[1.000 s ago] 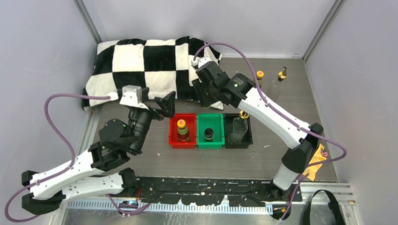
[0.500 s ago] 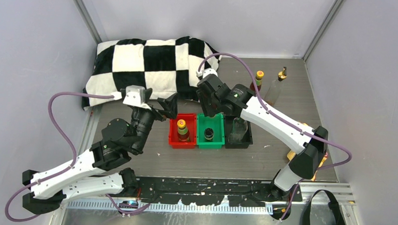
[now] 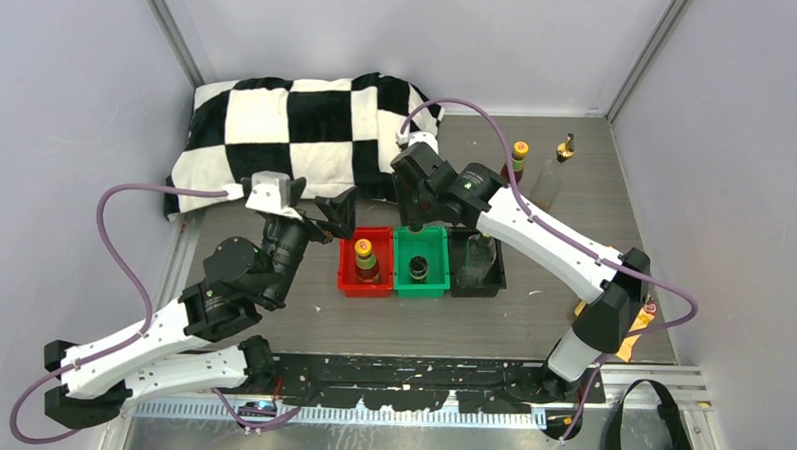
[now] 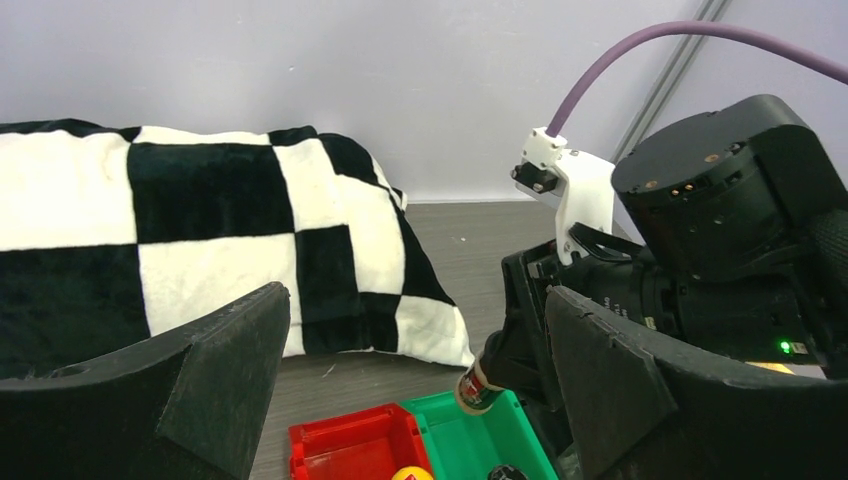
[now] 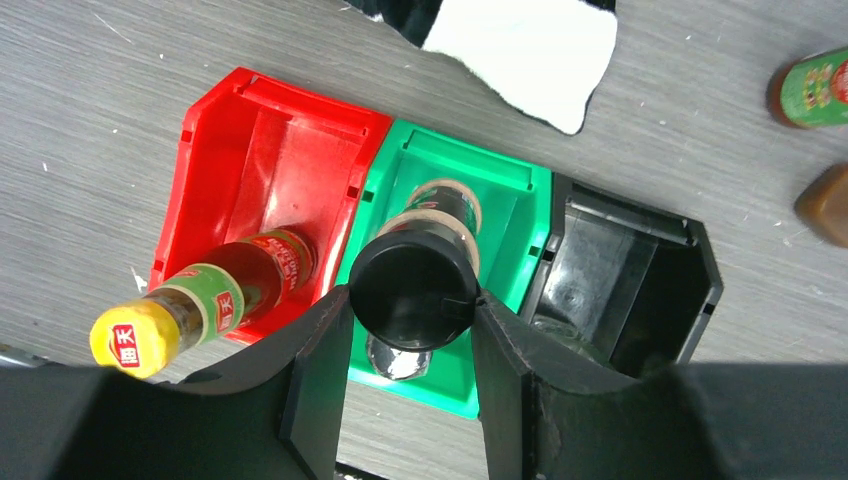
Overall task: Organize the condiment bottles
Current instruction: Place the bottle in the storage box.
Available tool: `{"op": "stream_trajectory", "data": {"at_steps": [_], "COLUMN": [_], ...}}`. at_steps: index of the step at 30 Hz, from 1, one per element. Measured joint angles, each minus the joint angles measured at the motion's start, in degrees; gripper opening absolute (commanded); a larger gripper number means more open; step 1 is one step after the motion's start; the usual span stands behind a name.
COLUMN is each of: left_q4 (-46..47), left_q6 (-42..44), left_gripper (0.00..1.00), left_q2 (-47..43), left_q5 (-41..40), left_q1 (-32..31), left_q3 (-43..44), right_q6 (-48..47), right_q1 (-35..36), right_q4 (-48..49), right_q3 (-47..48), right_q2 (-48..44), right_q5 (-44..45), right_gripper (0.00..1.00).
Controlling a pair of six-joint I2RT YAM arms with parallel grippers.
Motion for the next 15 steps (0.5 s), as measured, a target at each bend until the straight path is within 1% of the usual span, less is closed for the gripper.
{"op": "stream_trajectory", "data": {"at_steps": [7,15], "left_q4": [-1.0,-1.4], "left_q6": [-0.1,-0.5], "left_gripper": [1.0,1.0], "left_q2": [-0.8,-0.8], "left_q5": [0.3,0.8], "left_q1": [0.0,0.0], "left_q3": [0.0,0.0], "right_q6": [3.4,7.3], "right_q1": [-1.4,-4.2], "right_q4": [-0.9,-3.1], "right_q3": [2.4,2.6], "right_q2": [3.5,6.6], "right_q5": [-2.1,-3.9], "right_gripper": [0.01,0.01]}}
